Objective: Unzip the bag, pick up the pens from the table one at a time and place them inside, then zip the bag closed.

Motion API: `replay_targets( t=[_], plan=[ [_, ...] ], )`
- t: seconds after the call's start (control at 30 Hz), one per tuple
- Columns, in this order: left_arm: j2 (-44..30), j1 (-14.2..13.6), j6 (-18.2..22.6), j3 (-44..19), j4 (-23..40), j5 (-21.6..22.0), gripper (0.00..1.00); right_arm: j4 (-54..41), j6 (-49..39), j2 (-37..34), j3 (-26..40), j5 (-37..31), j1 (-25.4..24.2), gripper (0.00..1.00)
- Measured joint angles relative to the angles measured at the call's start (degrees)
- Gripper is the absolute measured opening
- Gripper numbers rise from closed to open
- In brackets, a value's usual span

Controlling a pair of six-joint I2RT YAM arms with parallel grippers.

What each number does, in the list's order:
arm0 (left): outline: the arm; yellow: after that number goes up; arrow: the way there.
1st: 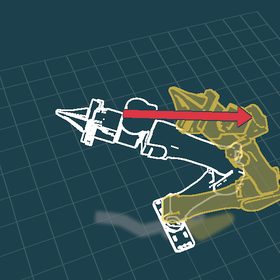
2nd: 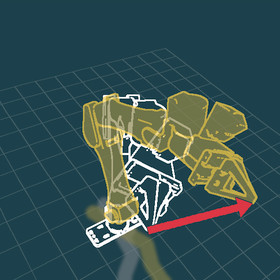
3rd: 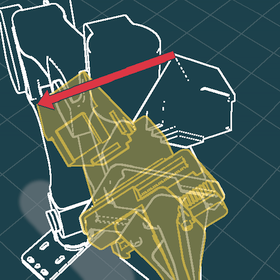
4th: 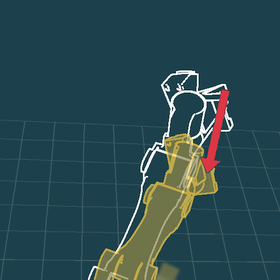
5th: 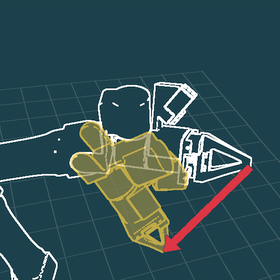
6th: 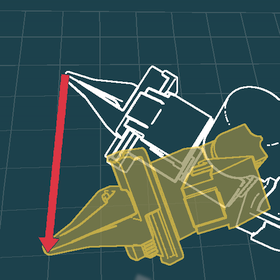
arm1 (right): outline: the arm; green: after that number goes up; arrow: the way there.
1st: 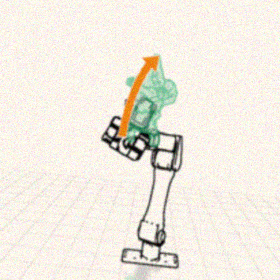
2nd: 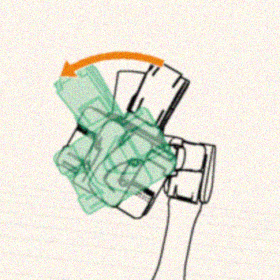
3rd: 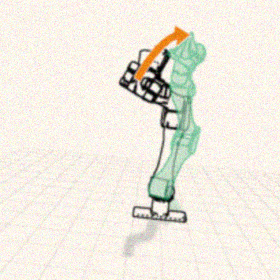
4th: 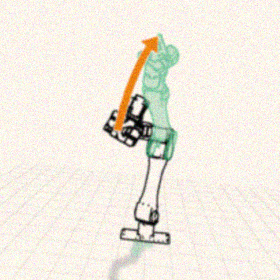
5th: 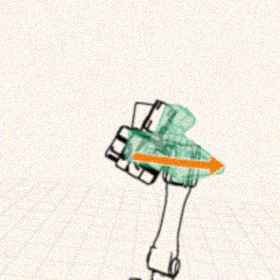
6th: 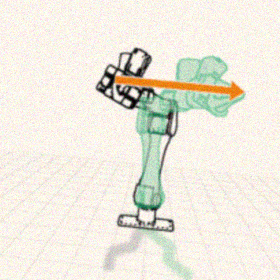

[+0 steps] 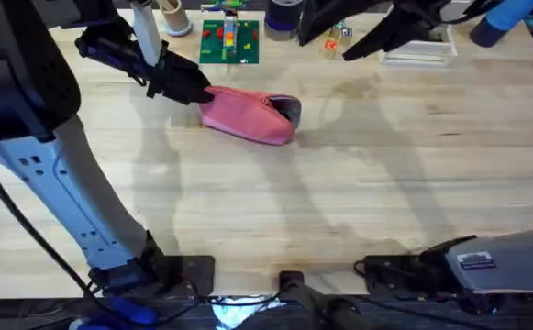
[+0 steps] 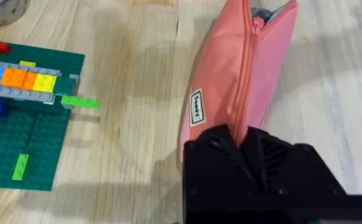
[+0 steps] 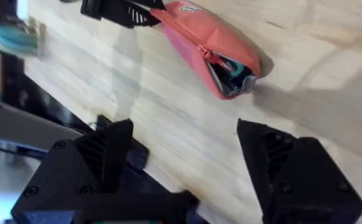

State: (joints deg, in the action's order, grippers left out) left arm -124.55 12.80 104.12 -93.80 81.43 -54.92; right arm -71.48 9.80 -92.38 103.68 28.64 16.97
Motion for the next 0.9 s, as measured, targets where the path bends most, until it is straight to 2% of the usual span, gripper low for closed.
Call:
replay_targets(
  t=[0.23,0.27,0.33,0.43,0.47,0.5,0.7,0.9],
  plan=[
    [0.0,0.0,0.0,0.0,0.0,0.0,0.048,0.2,5.4,0.0,0.0,0.0,0.0,0.996],
    [0.0,0.0,0.1,0.0,0.0,0.1,0.114,0.2,5.7,0.0,0.0,0.0,0.0,0.996],
    [0.0,0.0,-0.1,0.0,0.1,0.1,0.390,0.3,6.1,0.0,0.0,0.0,0.2,0.996],
    [0.0,0.1,-0.4,0.0,0.5,0.1,0.735,0.6,6.9,-0.3,0.0,-0.8,1.0,0.995],
    [0.0,0.1,-0.6,0.0,0.8,0.1,0.880,0.8,7.4,-0.5,0.0,-1.8,1.6,0.995],
    [0.0,0.2,-0.6,0.0,1.1,0.1,0.964,0.8,8.0,-0.6,0.0,-2.8,2.1,0.995],
    [0.0,1.6,-0.7,-0.3,4.8,0.1,0.995,4.6,11.5,-0.9,-3.2,-7.1,6.2,0.996],
    [0.0,4.8,-0.6,-5.0,11.6,0.1,0.995,13.8,17.5,-0.9,-12.3,-8.2,9.4,0.996]
  ],
)
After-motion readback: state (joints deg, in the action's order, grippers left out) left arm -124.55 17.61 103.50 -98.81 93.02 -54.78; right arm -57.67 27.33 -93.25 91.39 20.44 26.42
